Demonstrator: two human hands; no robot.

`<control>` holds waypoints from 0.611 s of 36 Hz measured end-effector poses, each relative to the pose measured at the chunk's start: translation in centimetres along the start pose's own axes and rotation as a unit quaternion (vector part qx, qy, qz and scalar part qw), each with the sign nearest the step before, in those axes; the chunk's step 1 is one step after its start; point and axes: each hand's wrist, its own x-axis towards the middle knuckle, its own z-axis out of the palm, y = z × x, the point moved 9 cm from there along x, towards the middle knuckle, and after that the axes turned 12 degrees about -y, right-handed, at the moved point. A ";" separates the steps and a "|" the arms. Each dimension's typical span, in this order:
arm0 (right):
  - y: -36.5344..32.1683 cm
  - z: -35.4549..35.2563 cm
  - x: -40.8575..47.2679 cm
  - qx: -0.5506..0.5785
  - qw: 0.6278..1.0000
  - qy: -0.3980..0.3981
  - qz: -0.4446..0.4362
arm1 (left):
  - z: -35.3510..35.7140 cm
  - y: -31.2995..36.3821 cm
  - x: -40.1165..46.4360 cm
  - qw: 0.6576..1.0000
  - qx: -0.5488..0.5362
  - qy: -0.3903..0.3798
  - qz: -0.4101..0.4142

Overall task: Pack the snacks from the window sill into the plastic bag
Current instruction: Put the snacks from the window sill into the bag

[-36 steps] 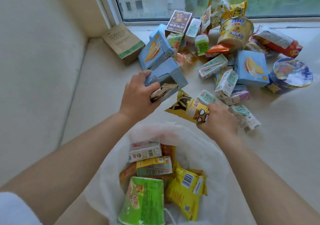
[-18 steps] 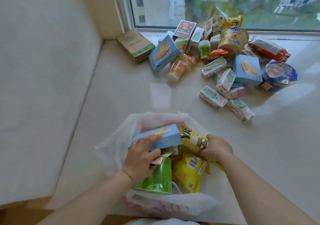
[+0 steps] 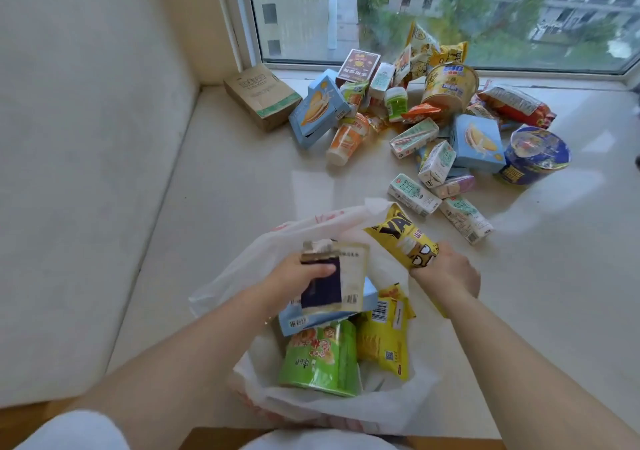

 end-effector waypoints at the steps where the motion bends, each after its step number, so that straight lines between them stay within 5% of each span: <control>1: -0.1 -0.1 -0.2 0.010 1.000 0.001 -0.001 | -0.4 0.1 0.6 1.000 0.002 0.017 -0.013; 6: -0.9 0.2 -1.3 0.025 0.999 -0.010 -0.017 | -1.6 -0.4 2.3 0.977 0.175 0.109 -0.054; 11: -0.8 1.0 -2.1 0.033 0.999 -0.011 -0.024 | -0.8 0.1 1.3 0.896 0.404 0.181 -0.034; 17: -1.1 1.0 -2.5 0.026 0.999 -0.007 -0.042 | 5.5 -1.5 0.0 0.809 0.584 -0.051 0.046; 22: -1.2 1.0 -3.1 0.020 0.998 -0.008 -0.052 | 4.9 -1.2 1.4 0.772 0.631 0.022 0.067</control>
